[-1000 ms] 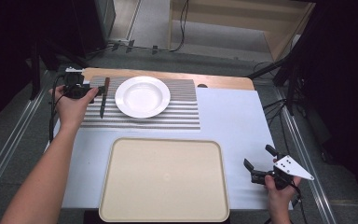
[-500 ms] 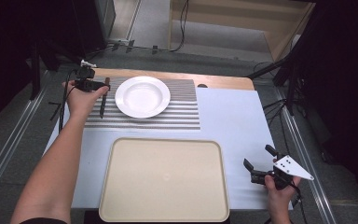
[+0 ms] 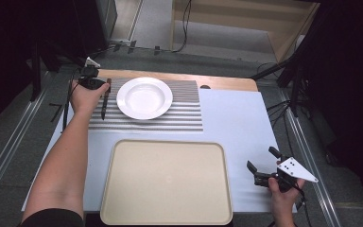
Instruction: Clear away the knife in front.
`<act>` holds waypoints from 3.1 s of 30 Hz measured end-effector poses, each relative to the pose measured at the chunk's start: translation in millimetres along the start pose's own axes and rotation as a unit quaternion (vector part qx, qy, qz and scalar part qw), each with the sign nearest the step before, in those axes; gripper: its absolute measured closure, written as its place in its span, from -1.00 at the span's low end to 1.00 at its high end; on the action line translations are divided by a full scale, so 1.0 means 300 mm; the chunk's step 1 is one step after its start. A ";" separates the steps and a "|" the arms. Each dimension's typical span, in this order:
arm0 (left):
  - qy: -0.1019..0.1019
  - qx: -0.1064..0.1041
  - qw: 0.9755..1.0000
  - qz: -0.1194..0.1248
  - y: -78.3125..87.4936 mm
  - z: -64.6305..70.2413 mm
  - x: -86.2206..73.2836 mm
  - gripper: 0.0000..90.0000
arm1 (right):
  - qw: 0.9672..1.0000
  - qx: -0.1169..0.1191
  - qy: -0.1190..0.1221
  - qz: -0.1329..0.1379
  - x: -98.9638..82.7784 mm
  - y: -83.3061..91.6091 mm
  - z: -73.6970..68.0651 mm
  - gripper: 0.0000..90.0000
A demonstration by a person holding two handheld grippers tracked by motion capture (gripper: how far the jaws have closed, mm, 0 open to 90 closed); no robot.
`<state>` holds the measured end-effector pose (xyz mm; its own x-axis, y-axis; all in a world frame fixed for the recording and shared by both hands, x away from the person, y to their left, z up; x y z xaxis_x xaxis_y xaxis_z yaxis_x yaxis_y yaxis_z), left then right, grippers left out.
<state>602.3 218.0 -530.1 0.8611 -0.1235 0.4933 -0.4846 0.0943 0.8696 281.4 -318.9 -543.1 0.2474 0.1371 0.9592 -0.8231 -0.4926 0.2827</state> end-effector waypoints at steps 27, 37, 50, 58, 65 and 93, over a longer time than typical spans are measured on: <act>0.011 0.033 0.999 -0.011 -0.066 -0.016 -0.023 0.70 | 1.000 0.003 -0.012 0.004 0.000 0.002 0.008 -1.00; -0.016 0.047 0.999 0.007 -0.066 -0.008 -0.031 0.72 | 1.000 0.002 -0.014 0.004 -0.001 0.001 0.010 -1.00; -0.021 0.032 0.999 0.011 -0.037 -0.010 -0.026 0.72 | 1.000 0.002 -0.016 0.006 -0.001 0.003 0.011 -1.00; -0.019 0.013 0.999 0.027 0.013 -0.008 -0.010 0.72 | 1.000 0.004 -0.016 0.007 0.000 0.003 0.010 -1.00; -0.033 0.005 0.999 0.039 0.069 0.007 -0.003 0.72 | 1.000 0.004 -0.013 0.004 0.000 0.002 0.008 -1.00; -0.134 -0.067 0.986 0.080 0.288 0.159 -0.169 0.72 | 1.000 0.004 -0.006 0.000 -0.001 -0.001 0.004 -1.00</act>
<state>509.5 185.3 -479.1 0.6955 -0.3507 0.6271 -0.5703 0.2615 0.7787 282.2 -319.7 -543.7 0.2527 0.1275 0.9591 -0.8189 -0.4997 0.2822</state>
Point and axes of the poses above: each handheld gripper's, and its own axes: y roughly backward along the jaws, x roughly out of its top, z roughly to its right, the point moved 9 cm from there along -y, roughly forward along the jaws, and after that the axes turned 7 degrees about x, right-handed, at the moved point
